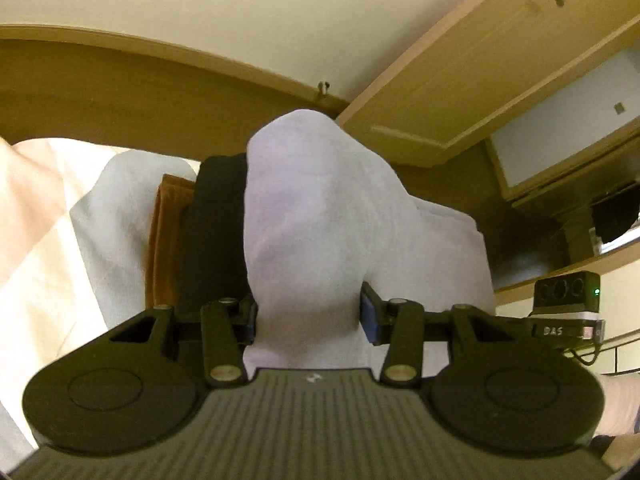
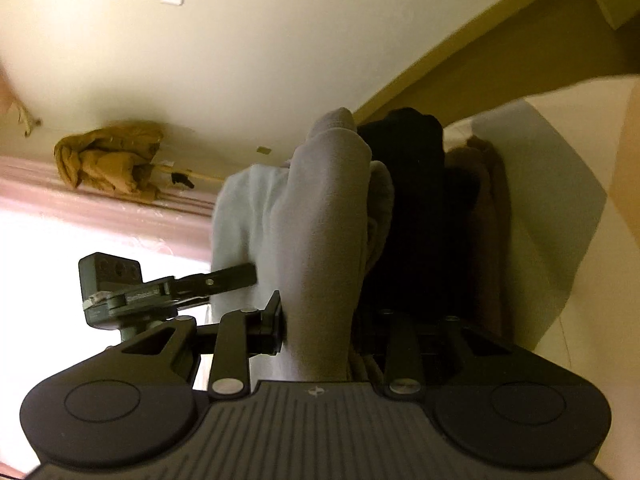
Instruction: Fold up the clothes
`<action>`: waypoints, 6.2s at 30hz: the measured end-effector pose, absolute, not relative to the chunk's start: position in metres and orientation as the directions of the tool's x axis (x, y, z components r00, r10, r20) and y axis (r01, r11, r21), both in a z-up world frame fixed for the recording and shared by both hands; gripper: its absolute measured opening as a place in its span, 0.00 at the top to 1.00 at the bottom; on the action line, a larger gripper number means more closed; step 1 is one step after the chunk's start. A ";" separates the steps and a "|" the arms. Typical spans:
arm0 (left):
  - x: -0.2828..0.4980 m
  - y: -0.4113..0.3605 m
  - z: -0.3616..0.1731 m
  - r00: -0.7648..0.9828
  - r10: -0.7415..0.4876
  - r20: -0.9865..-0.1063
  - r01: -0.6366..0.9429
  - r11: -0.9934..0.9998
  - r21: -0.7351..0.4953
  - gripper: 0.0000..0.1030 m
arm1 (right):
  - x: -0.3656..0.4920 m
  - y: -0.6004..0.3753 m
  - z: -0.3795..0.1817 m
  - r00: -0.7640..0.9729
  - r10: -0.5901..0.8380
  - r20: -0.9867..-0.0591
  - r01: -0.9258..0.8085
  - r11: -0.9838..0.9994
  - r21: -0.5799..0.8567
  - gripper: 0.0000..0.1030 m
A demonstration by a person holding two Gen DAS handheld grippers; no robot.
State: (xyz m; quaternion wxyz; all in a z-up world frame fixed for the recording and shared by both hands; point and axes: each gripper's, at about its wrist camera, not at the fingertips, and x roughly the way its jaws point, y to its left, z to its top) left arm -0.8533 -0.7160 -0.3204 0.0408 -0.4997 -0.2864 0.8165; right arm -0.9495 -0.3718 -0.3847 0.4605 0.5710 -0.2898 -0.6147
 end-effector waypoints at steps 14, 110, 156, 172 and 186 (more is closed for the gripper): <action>-0.822 -0.658 -0.253 -0.740 -0.049 -0.671 0.181 -0.975 -0.129 0.63 | -0.883 -0.404 -0.292 -0.408 -0.719 -0.563 0.787 -0.589 0.183 0.63; -0.639 -0.415 -0.158 -0.399 -0.526 -0.751 0.739 -0.669 0.076 0.01 | -0.787 -0.252 -0.191 -0.309 -0.694 -0.650 0.784 -0.573 0.239 0.14; -0.576 -0.396 -0.123 -0.263 -0.465 -0.846 0.795 -0.601 0.083 0.01 | -0.721 -0.263 -0.120 -0.312 -0.444 -0.840 0.670 -0.730 0.137 0.00; -0.644 -0.439 -0.140 -0.262 -0.402 -0.877 0.774 -0.630 0.058 0.01 | -0.781 -0.311 -0.145 -0.246 -0.416 -0.875 0.702 -0.699 0.135 0.00; -0.680 -0.461 -0.157 -0.204 -0.405 -0.891 0.766 -0.634 0.112 0.01 | -0.816 -0.338 -0.166 -0.208 -0.385 -0.899 0.714 -0.688 0.129 0.00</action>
